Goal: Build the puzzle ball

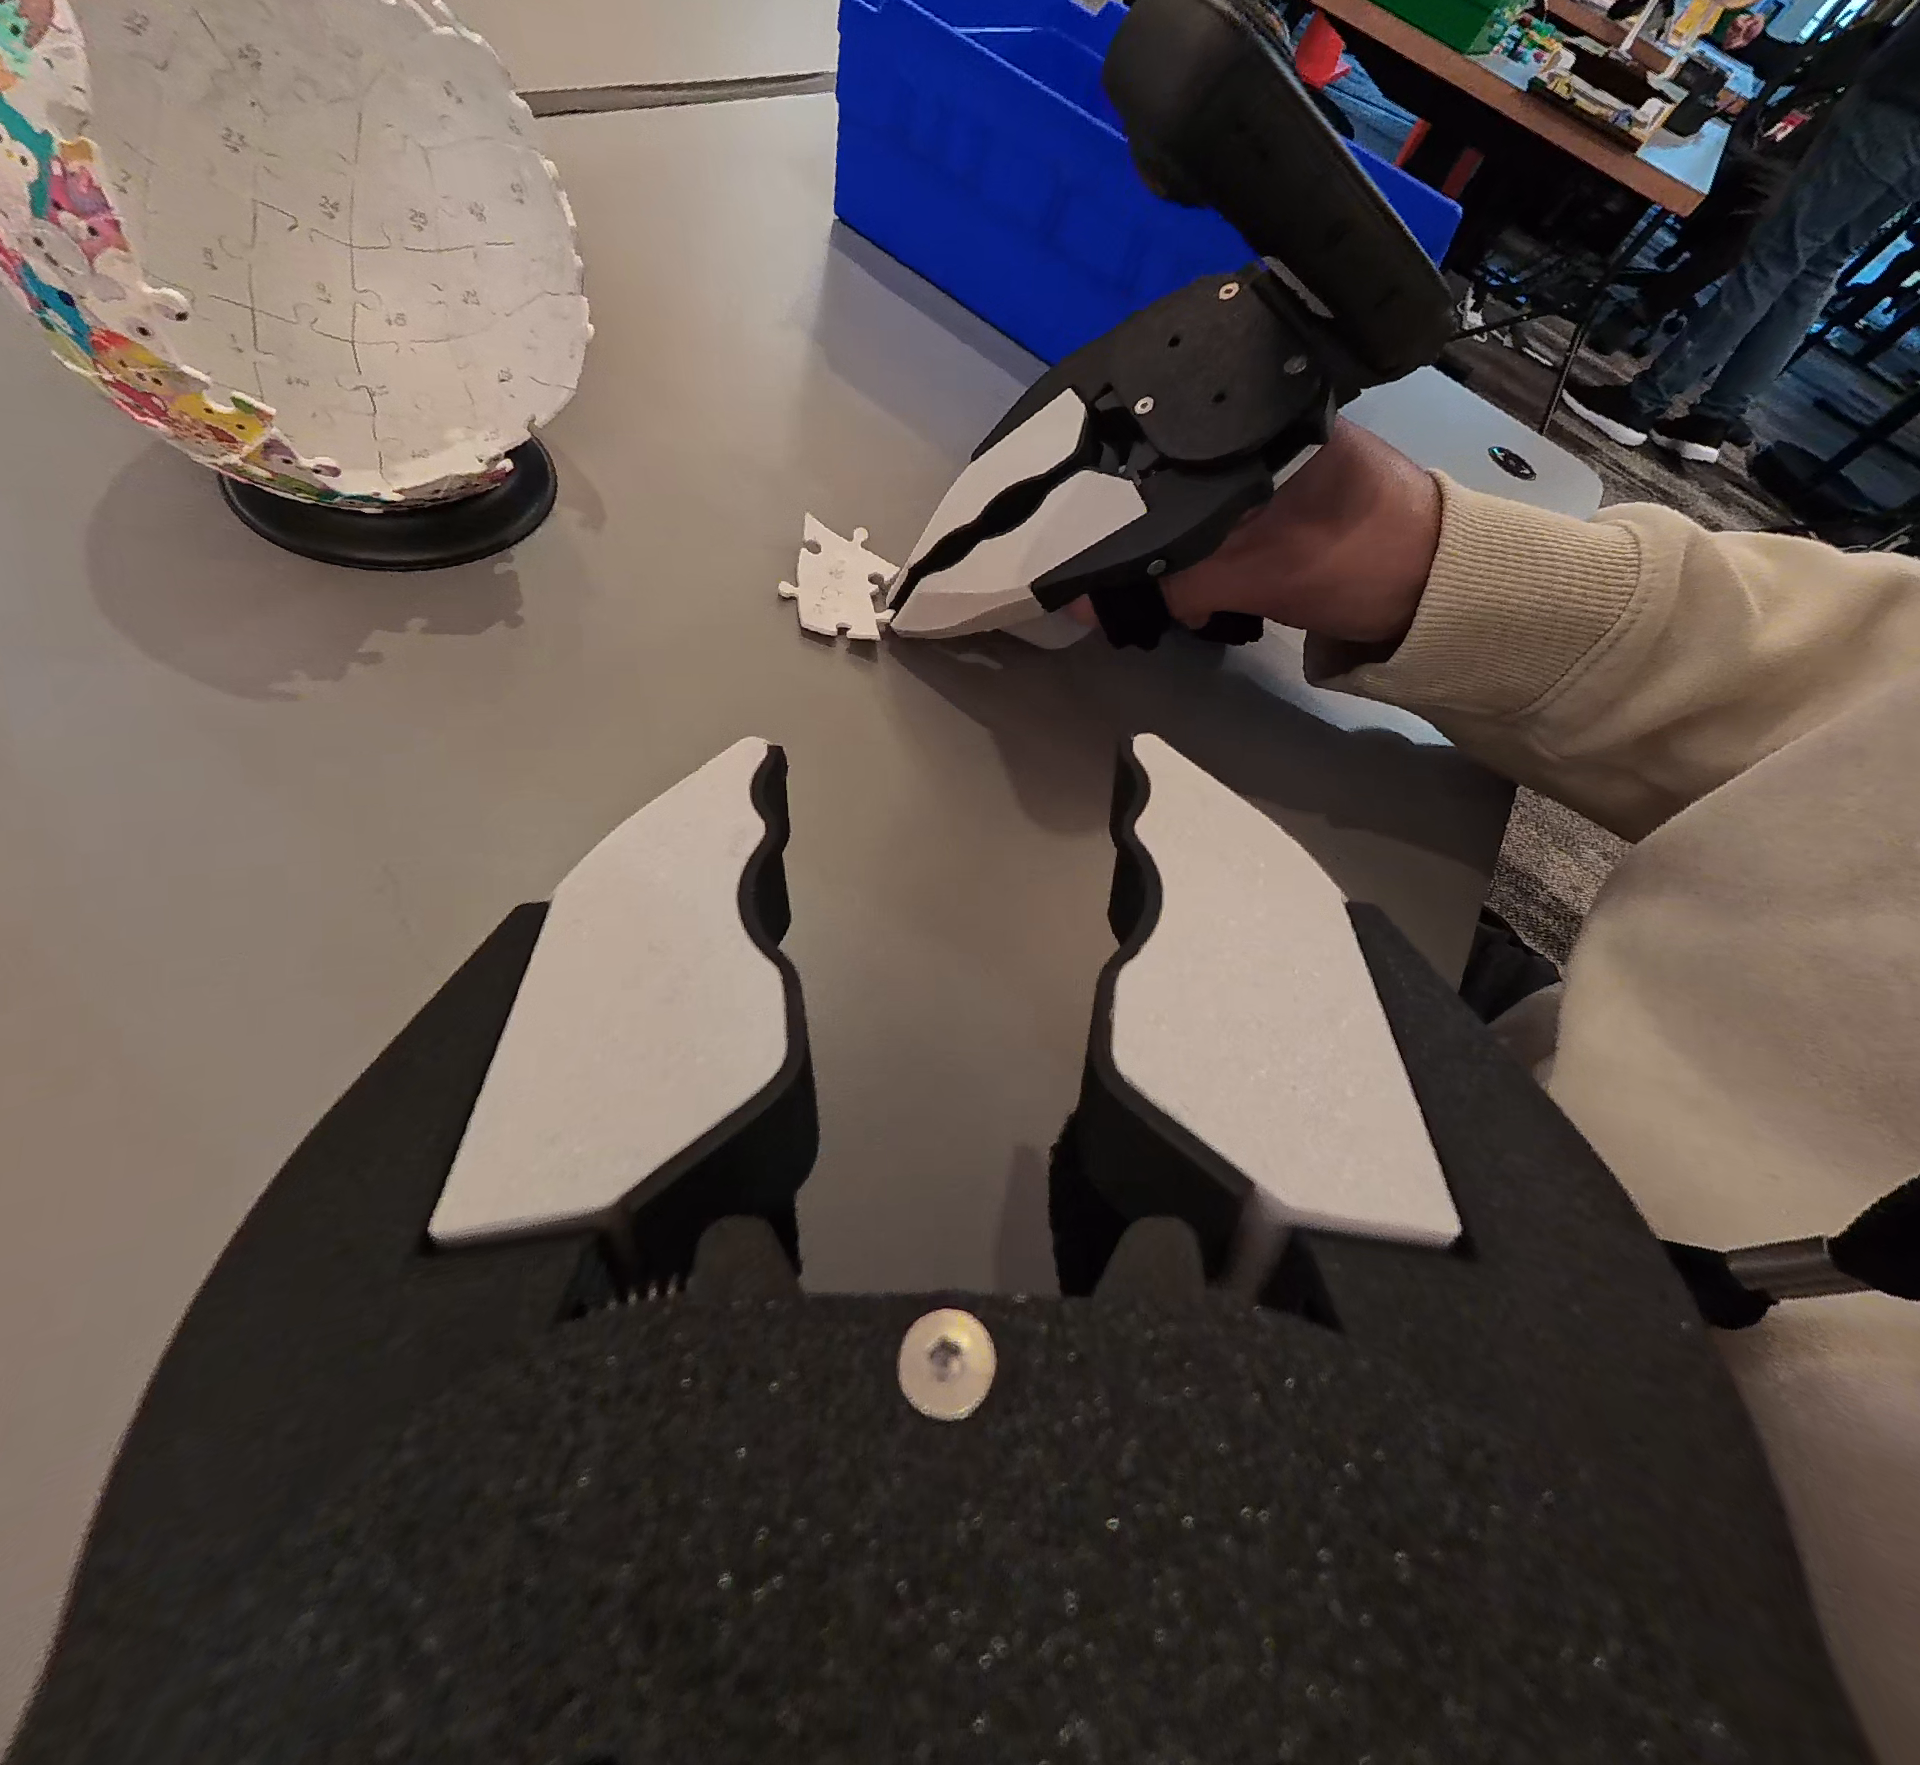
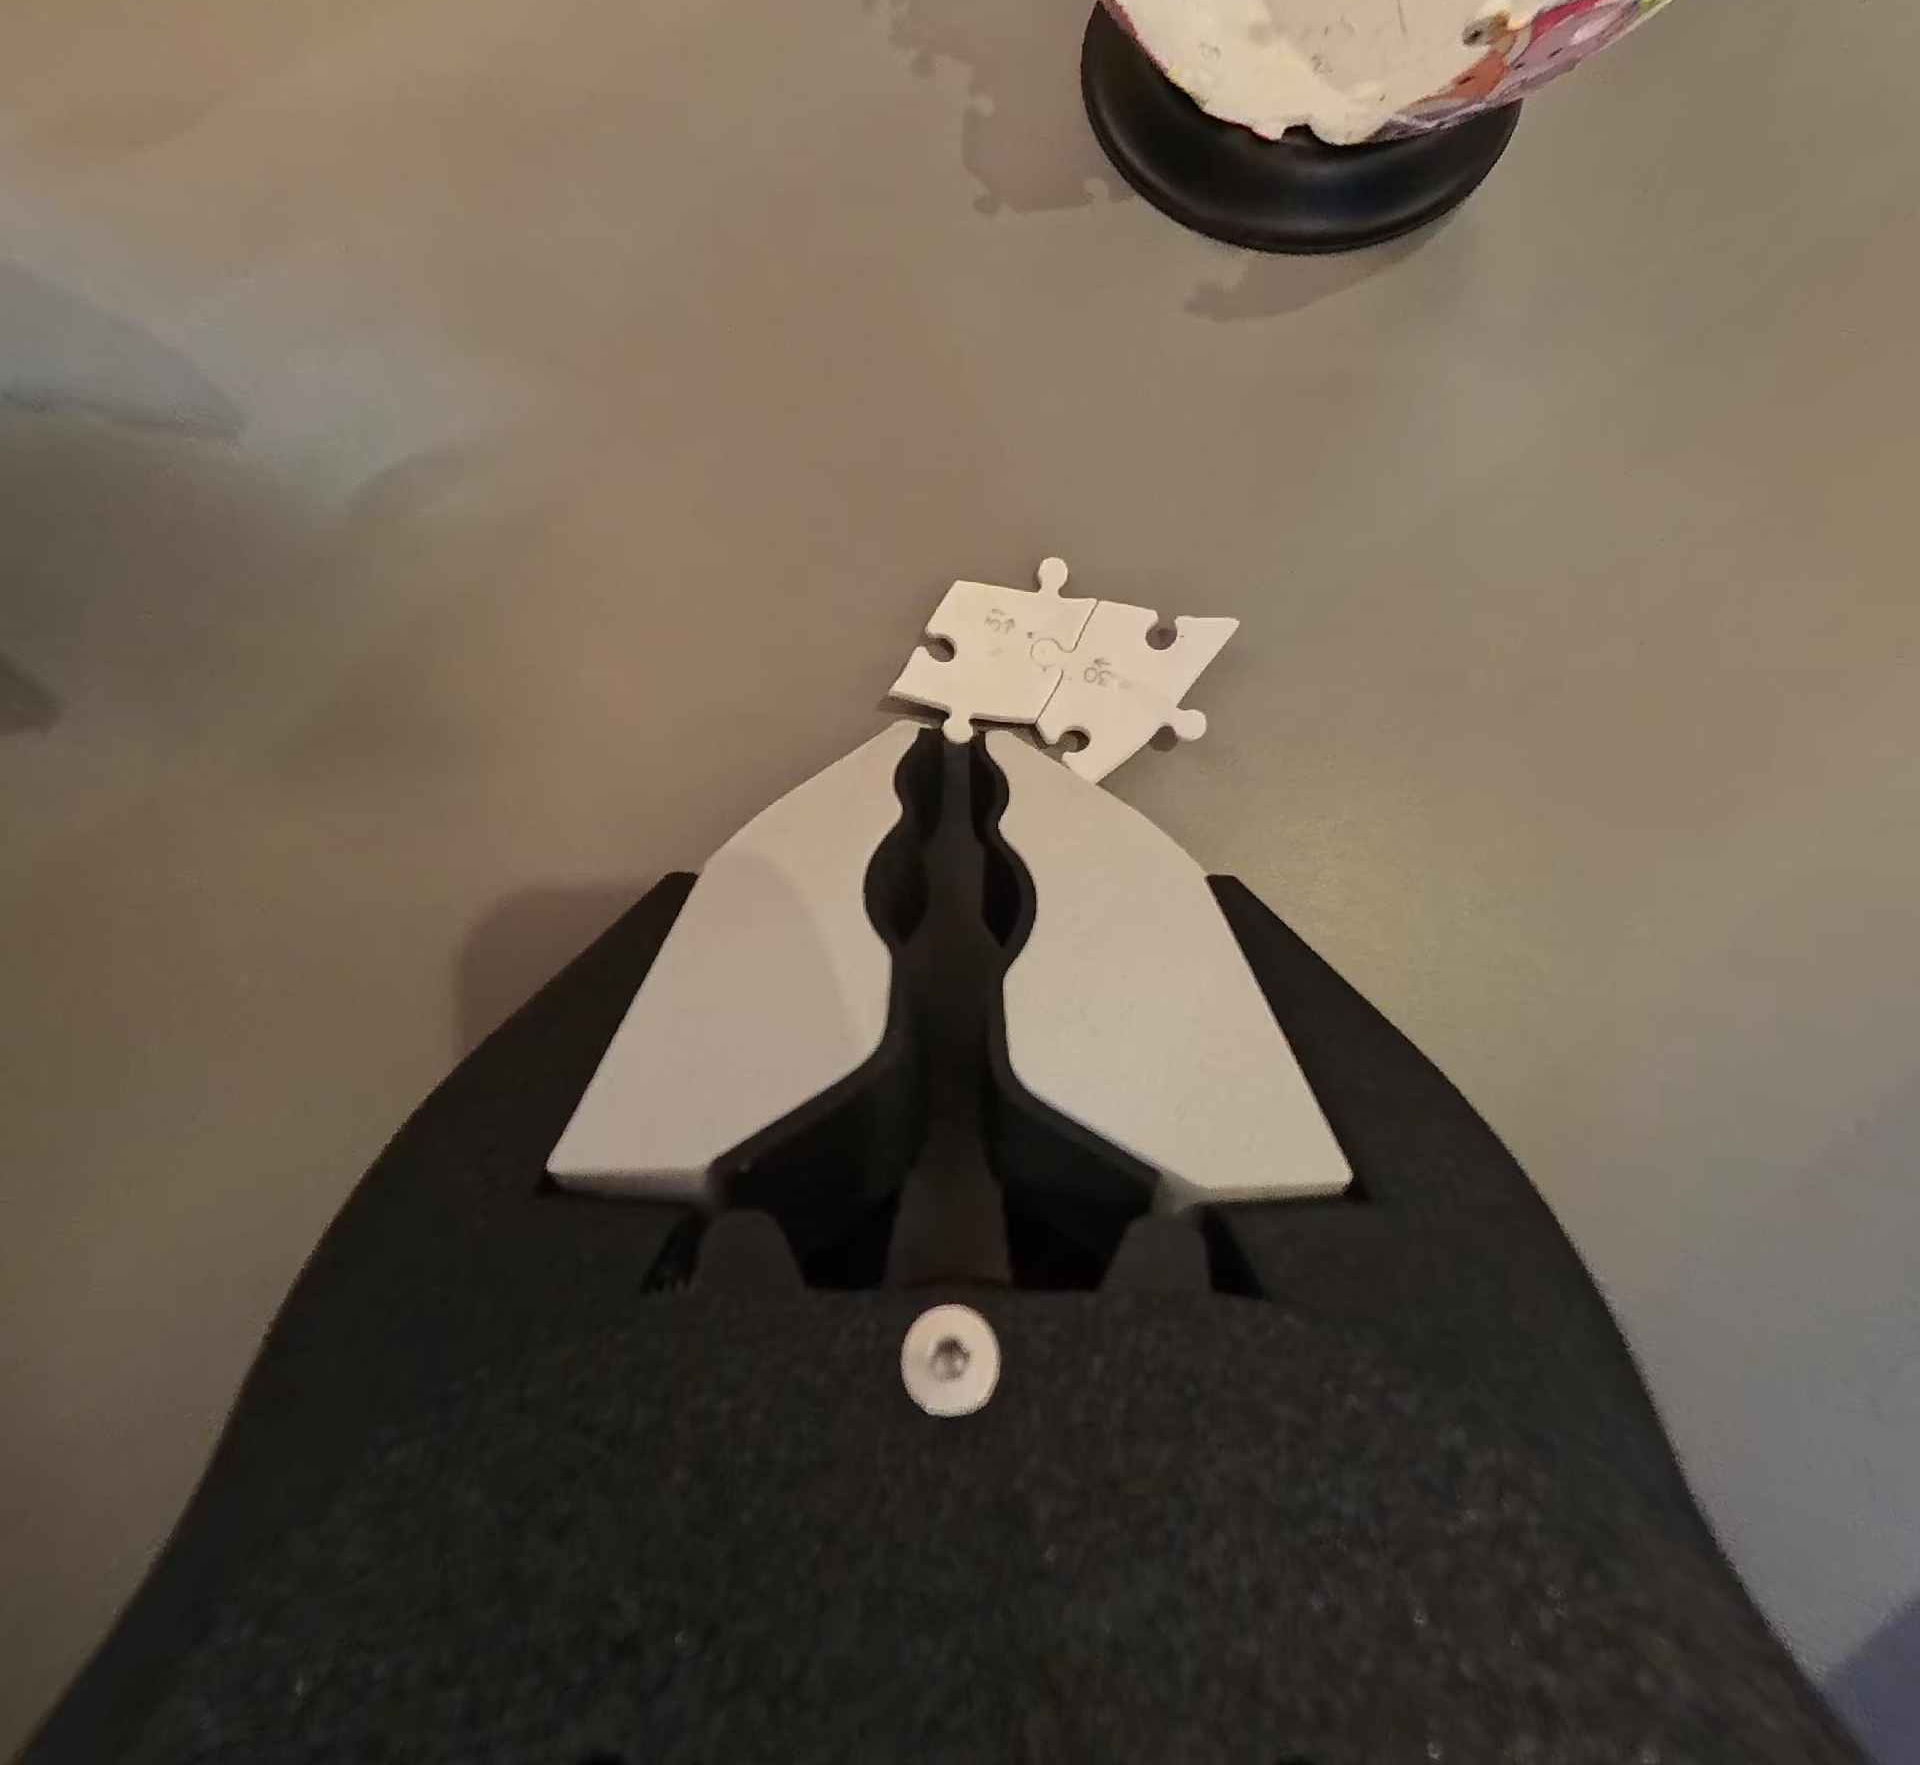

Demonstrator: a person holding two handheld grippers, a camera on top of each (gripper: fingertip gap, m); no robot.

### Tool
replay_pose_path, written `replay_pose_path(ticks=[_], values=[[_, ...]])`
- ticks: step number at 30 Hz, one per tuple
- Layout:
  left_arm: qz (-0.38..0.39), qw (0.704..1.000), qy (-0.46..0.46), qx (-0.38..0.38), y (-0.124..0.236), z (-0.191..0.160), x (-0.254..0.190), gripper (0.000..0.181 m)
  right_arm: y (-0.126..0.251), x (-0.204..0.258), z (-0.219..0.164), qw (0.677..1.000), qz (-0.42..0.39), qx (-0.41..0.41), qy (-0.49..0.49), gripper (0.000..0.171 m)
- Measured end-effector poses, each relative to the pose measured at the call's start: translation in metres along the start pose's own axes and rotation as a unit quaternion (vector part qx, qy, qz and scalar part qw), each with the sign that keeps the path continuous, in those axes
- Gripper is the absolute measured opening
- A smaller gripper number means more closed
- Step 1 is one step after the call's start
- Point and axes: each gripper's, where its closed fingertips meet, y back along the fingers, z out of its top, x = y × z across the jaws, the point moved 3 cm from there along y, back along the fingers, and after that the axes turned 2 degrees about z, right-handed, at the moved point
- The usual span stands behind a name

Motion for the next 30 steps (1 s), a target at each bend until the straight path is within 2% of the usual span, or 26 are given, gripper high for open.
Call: replay_pose_path(ticks=[5, 15, 19, 24, 30], values=[[0.001, 1.000, 0.002, -0.002, 0.001, 0.001, 0.001, 0.059, 0.004, 0.000, 0.007, 1.000, 0.003, -0.011, 0.006, 0.004], [0.004, 1.000, -0.001, -0.003, 0.002, 0.002, 0.001, 0.059, 0.005, -0.004, 0.029, 0.996, 0.069, -0.049, -0.015, 0.000], [0.005, 1.000, 0.000, -0.002, 0.002, 0.001, 0.002, 0.060, 0.003, -0.003, 0.020, 0.998, 0.055, -0.028, -0.007, 0.000], [-0.001, 1.000, 0.003, 0.001, 0.000, -0.001, 0.001, 0.059, 0.003, -0.005, 0.026, 0.999, 0.016, -0.033, 0.020, 0.001], [0.002, 1.000, 0.003, -0.003, 0.002, 0.001, 0.002, 0.059, -0.014, -0.002, 0.035, 0.998, 0.037, -0.030, 0.032, 0.010]])
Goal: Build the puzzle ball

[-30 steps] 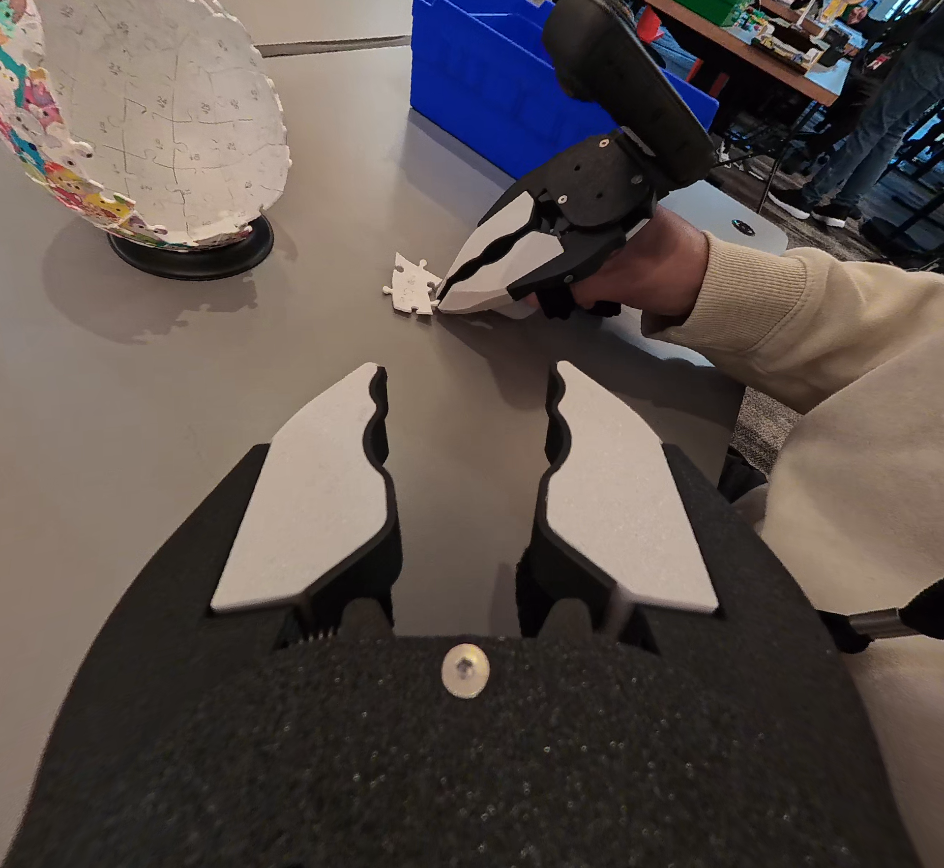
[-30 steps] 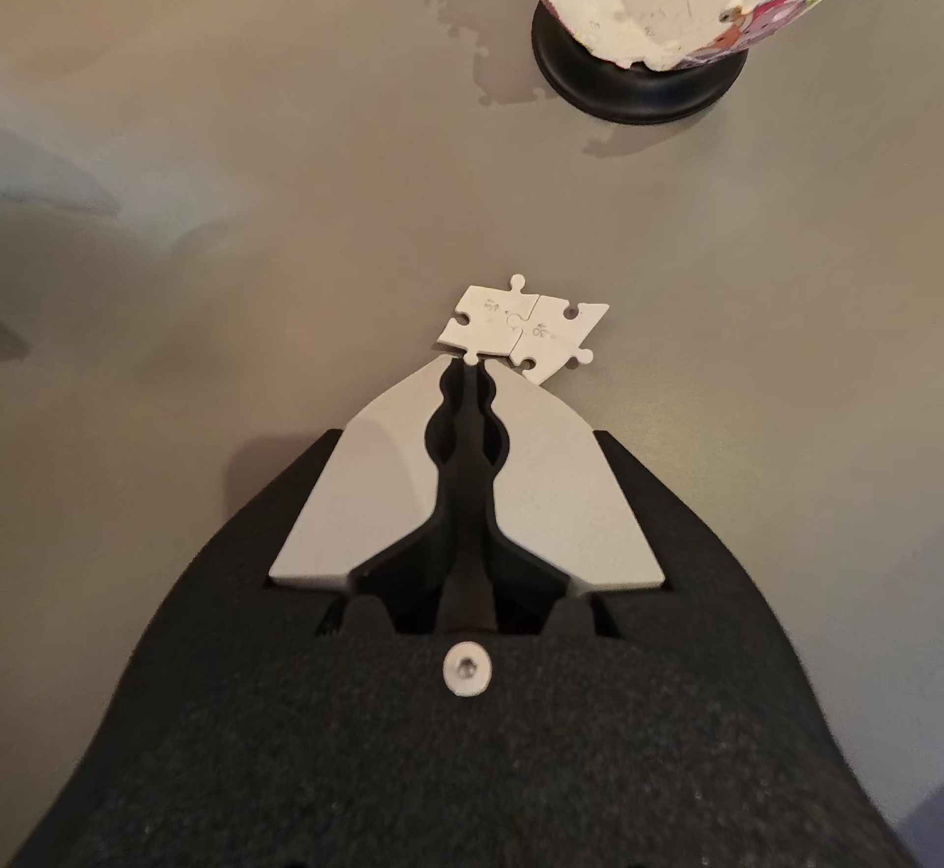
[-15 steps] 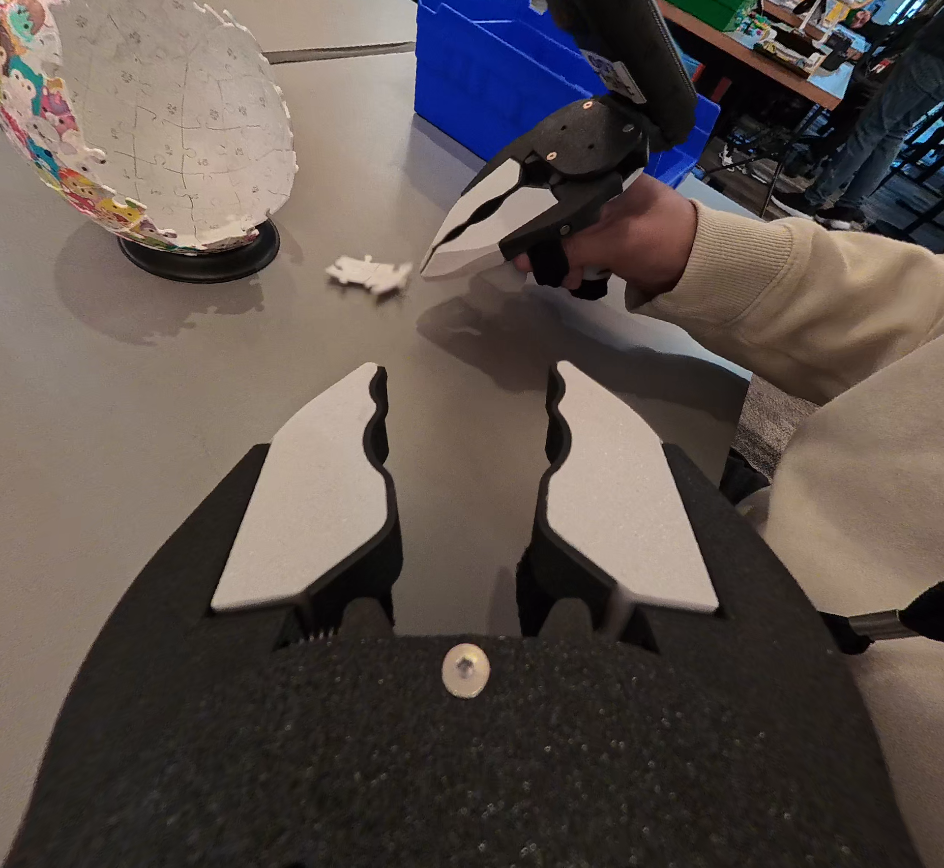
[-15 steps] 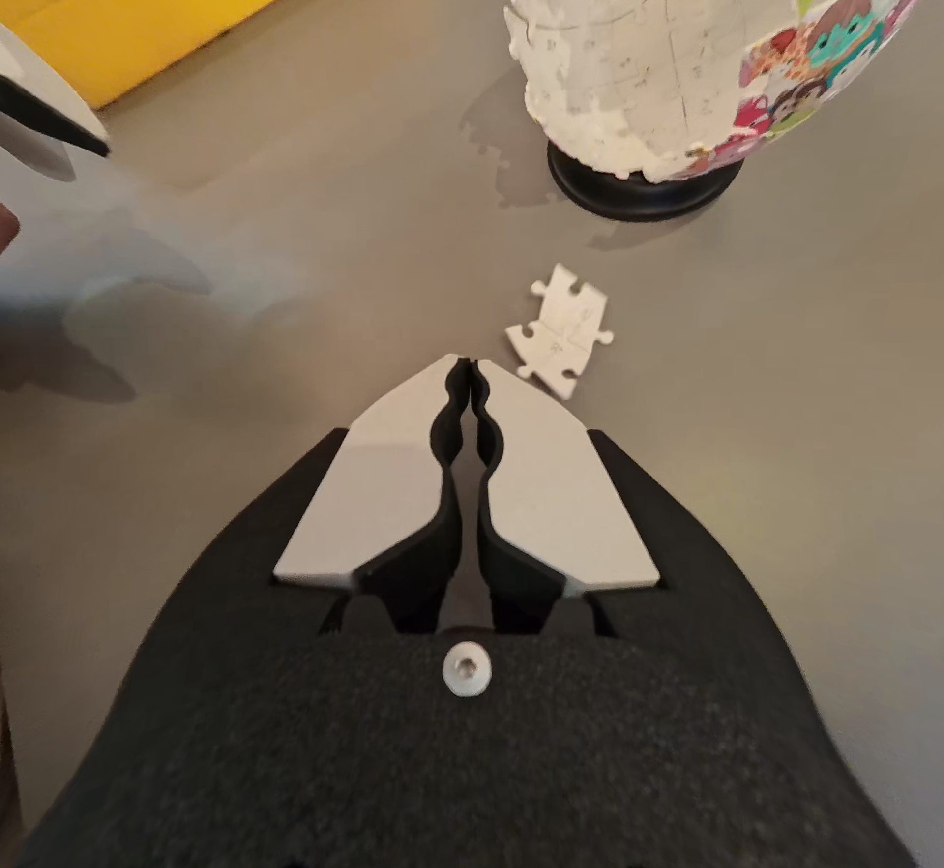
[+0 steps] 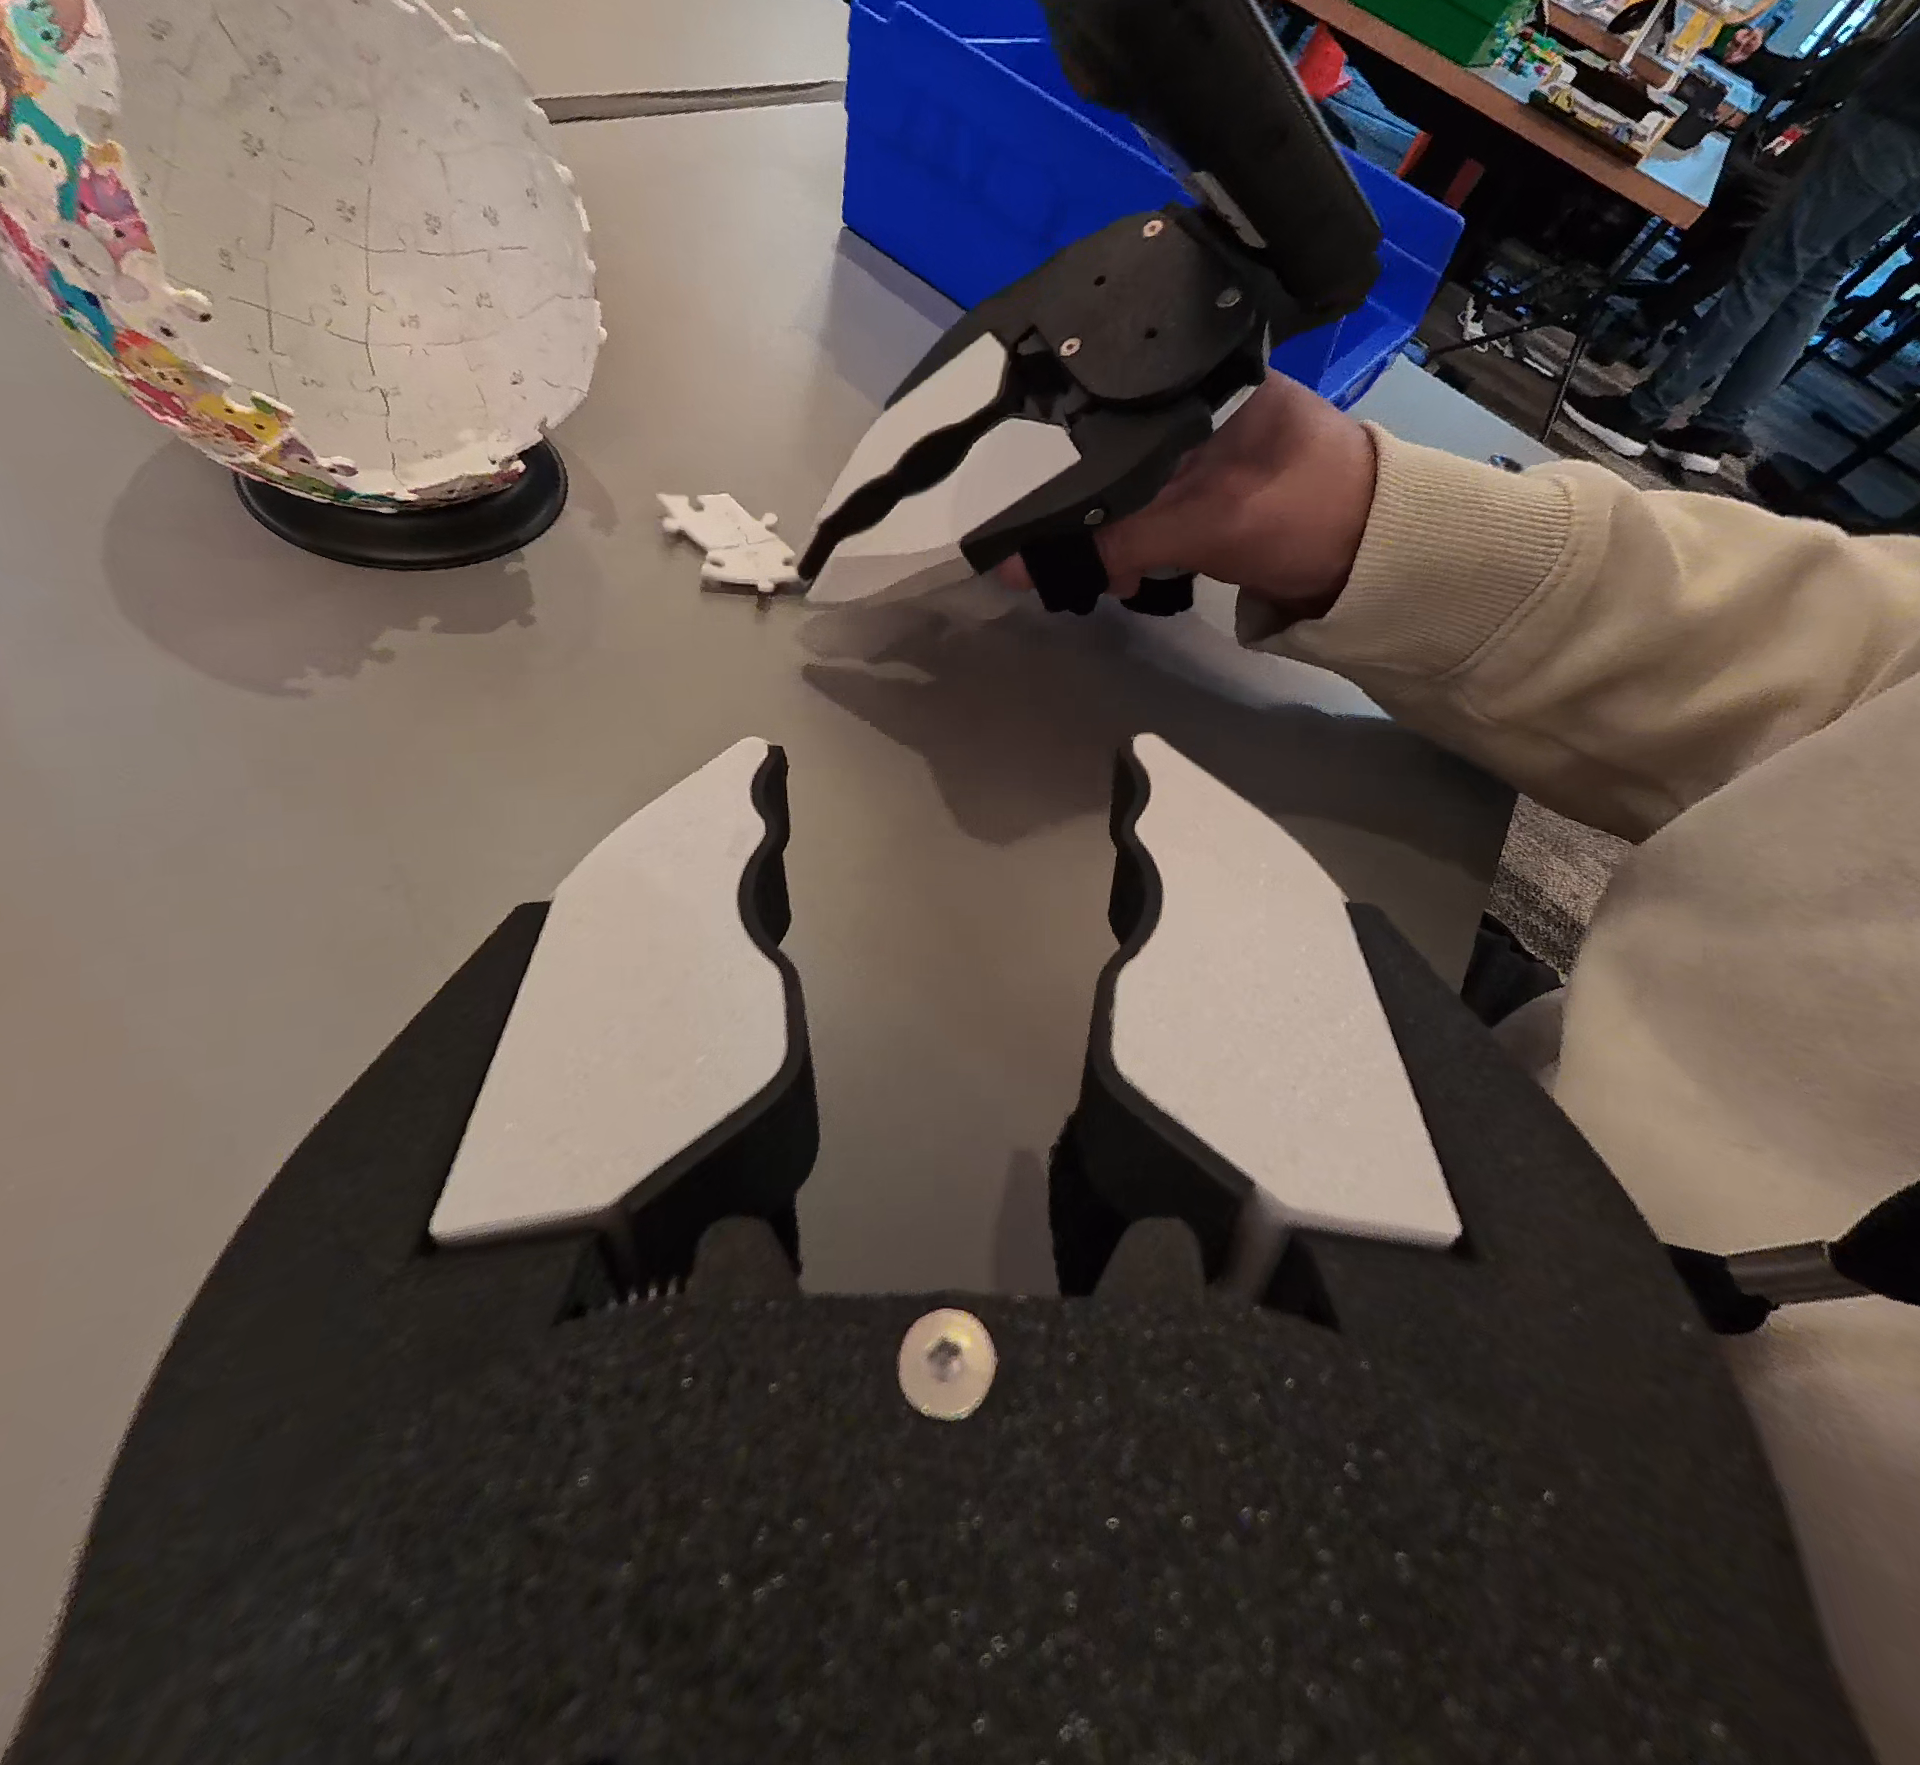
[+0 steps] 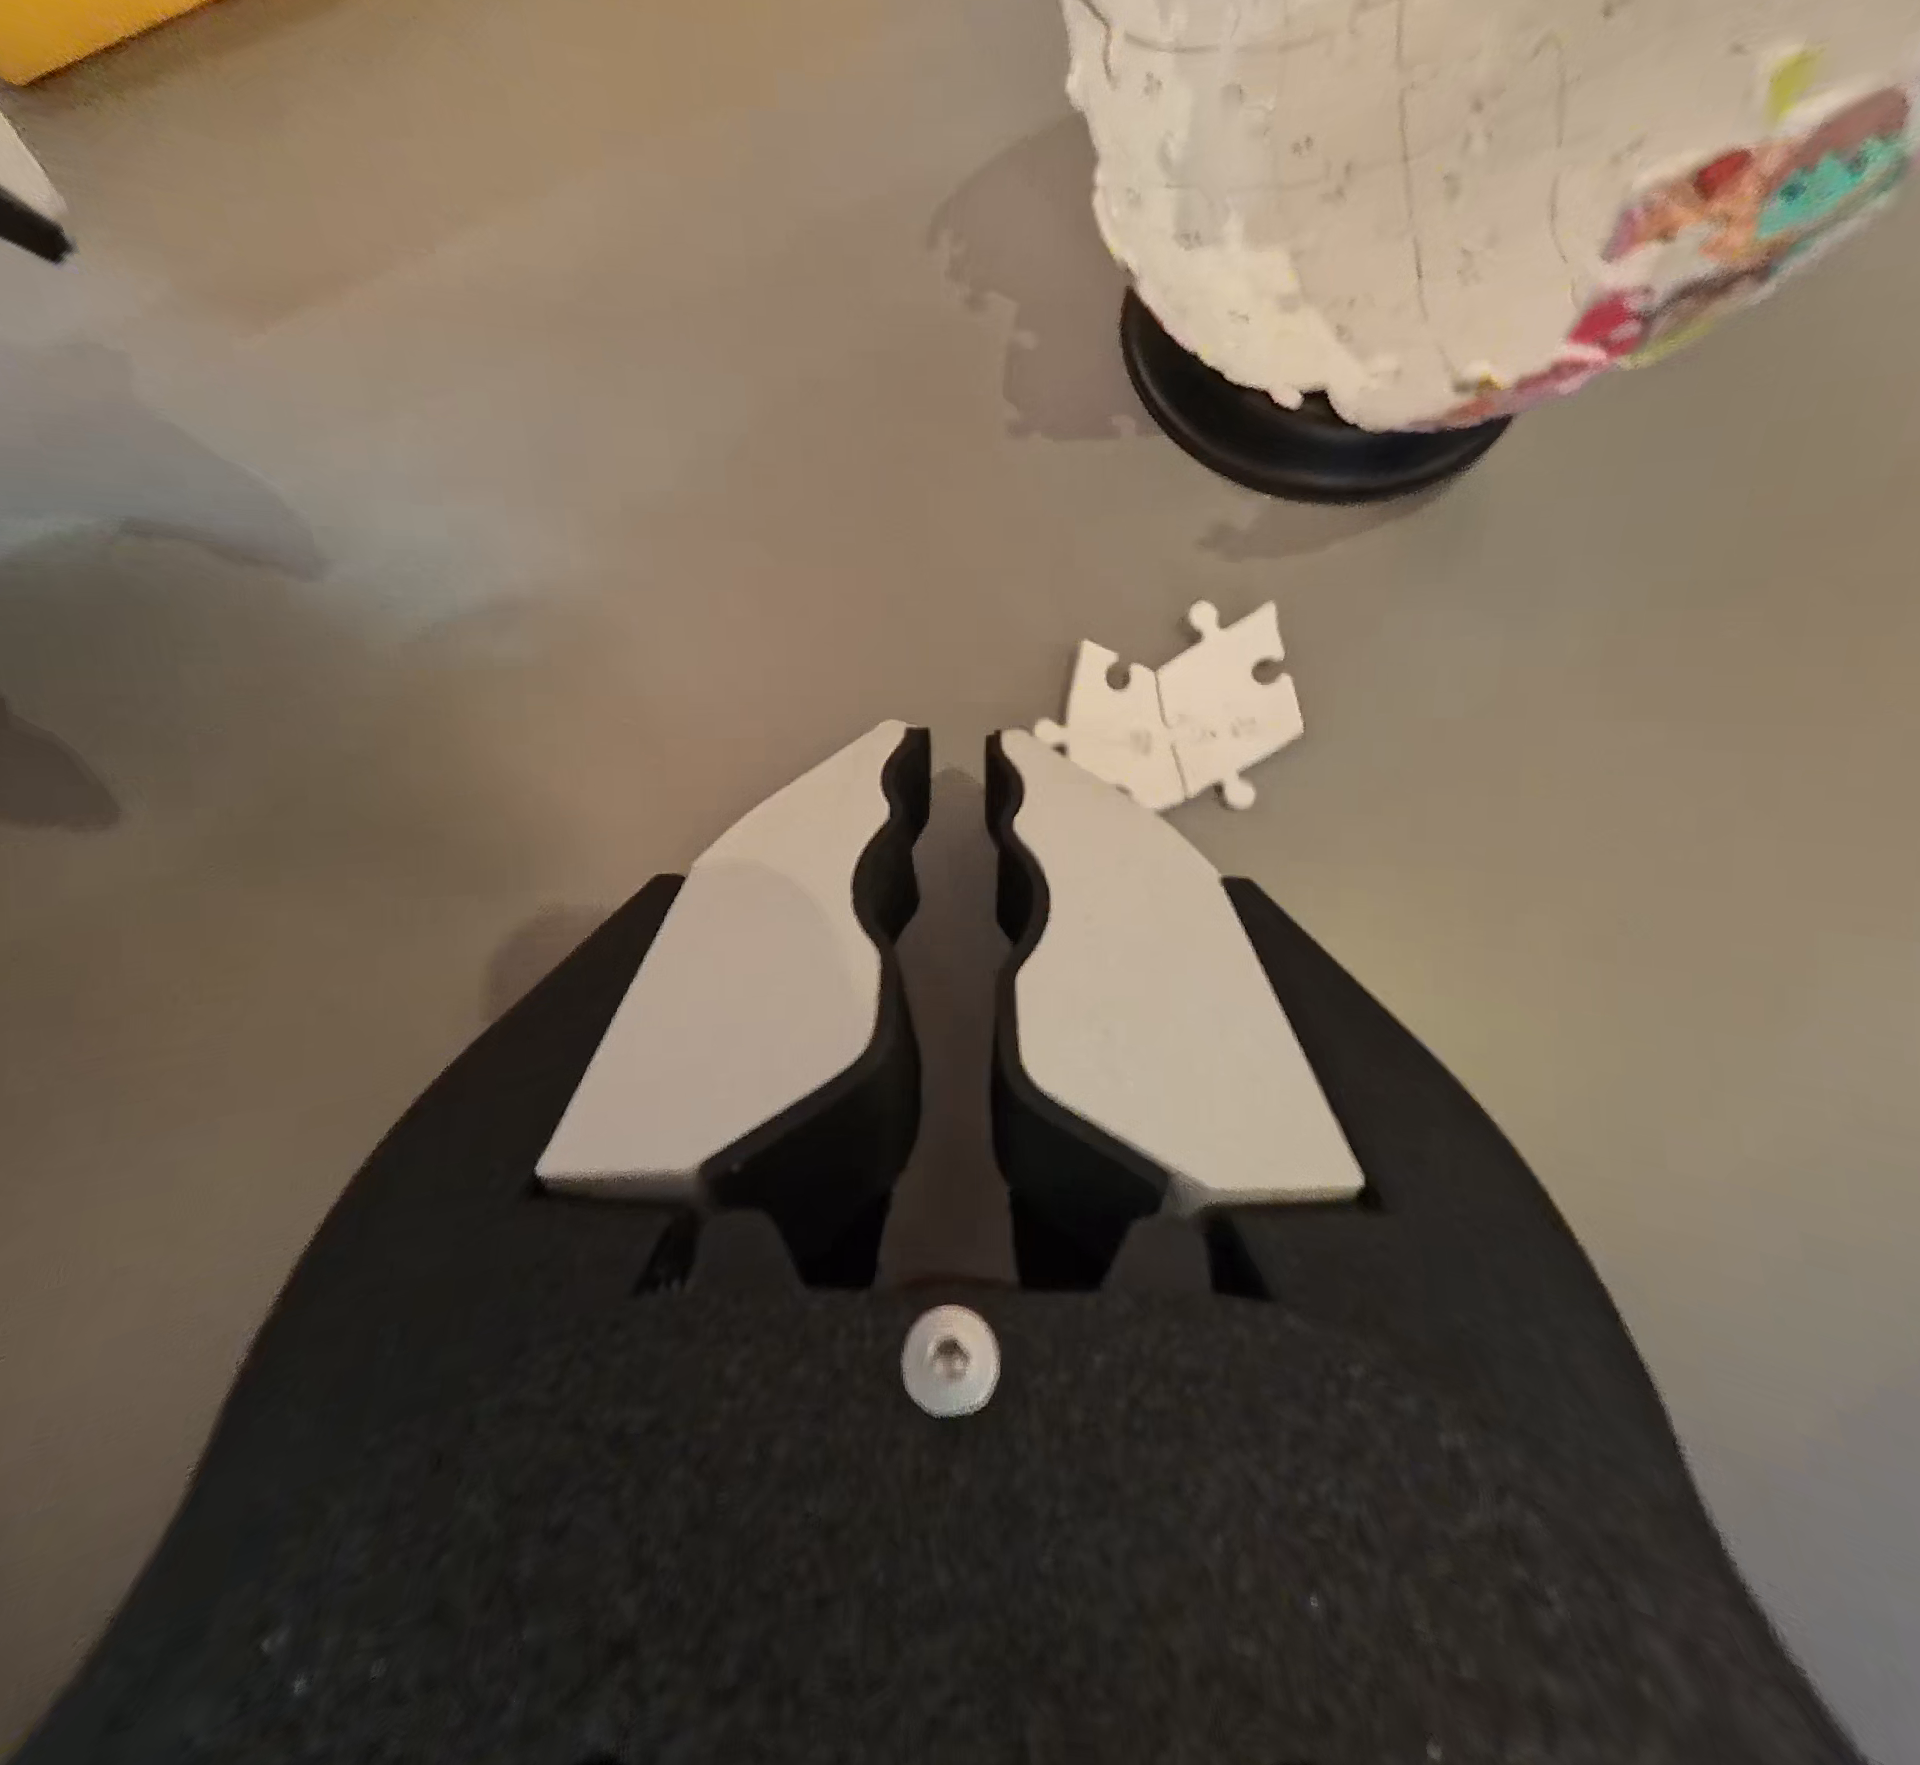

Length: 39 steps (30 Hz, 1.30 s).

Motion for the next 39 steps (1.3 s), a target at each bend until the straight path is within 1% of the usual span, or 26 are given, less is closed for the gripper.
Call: replay_pose_path(ticks=[2, 6, 9, 14, 16, 19, 21, 23, 28, 31, 34, 36, 39], values=[[0.001, 1.000, 0.000, -0.001, 0.001, 0.000, 0.000, 0.059, -0.006, -0.001, -0.001, 1.000, -0.012, 0.016, 0.016, 0.017], [0.002, 1.000, -0.003, 0.000, 0.001, 0.001, 0.000, 0.059, -0.008, -0.005, -0.010, 0.999, -0.006, 0.036, 0.001, 0.018], [-0.001, 1.000, -0.001, 0.000, 0.000, 0.000, -0.001, 0.059, -0.002, -0.014, -0.017, 0.999, -0.019, 0.044, -0.006, 0.019], [-0.002, 1.000, -0.003, -0.001, 0.000, 0.001, -0.002, 0.059, 0.008, -0.021, -0.015, 0.998, -0.042, 0.040, -0.006, 0.020], [-0.001, 1.000, -0.003, 0.001, 0.000, 0.001, -0.002, 0.059, 0.011, -0.023, -0.011, 0.997, -0.067, 0.040, 0.001, 0.019], [-0.002, 1.000, -0.003, 0.000, 0.000, 0.001, -0.003, 0.059, 0.005, -0.006, -0.001, 0.999, -0.032, 0.015, -0.007, 0.018], [-0.003, 1.000, -0.002, 0.001, -0.001, 0.001, -0.003, 0.059, -0.003, -0.001, -0.002, 0.999, -0.006, 0.003, -0.032, 0.020], [-0.002, 1.000, -0.004, 0.002, -0.001, 0.000, -0.003, 0.059, -0.005, -0.006, -0.008, 0.999, -0.011, 0.010, -0.043, 0.022], [-0.002, 1.000, 0.000, -0.003, 0.001, 0.002, -0.001, 0.059, 0.004, -0.022, -0.011, 0.998, -0.036, 0.017, -0.049, 0.022], [-0.002, 1.000, 0.000, -0.002, 0.001, 0.002, -0.001, 0.059, 0.006, -0.016, -0.006, 0.999, -0.026, 0.012, -0.042, 0.020], [-0.002, 1.000, -0.002, 0.000, 0.001, 0.001, -0.002, 0.059, -0.004, -0.001, -0.001, 0.999, -0.004, 0.005, -0.031, 0.022], [-0.002, 1.000, -0.002, 0.001, 0.000, 0.000, -0.002, 0.060, -0.010, -0.002, -0.005, 0.999, -0.012, 0.016, -0.031, 0.025], [0.000, 1.000, -0.003, 0.000, 0.001, 0.001, -0.001, 0.060, -0.006, -0.011, -0.007, 0.999, -0.027, 0.017, -0.038, 0.025]])
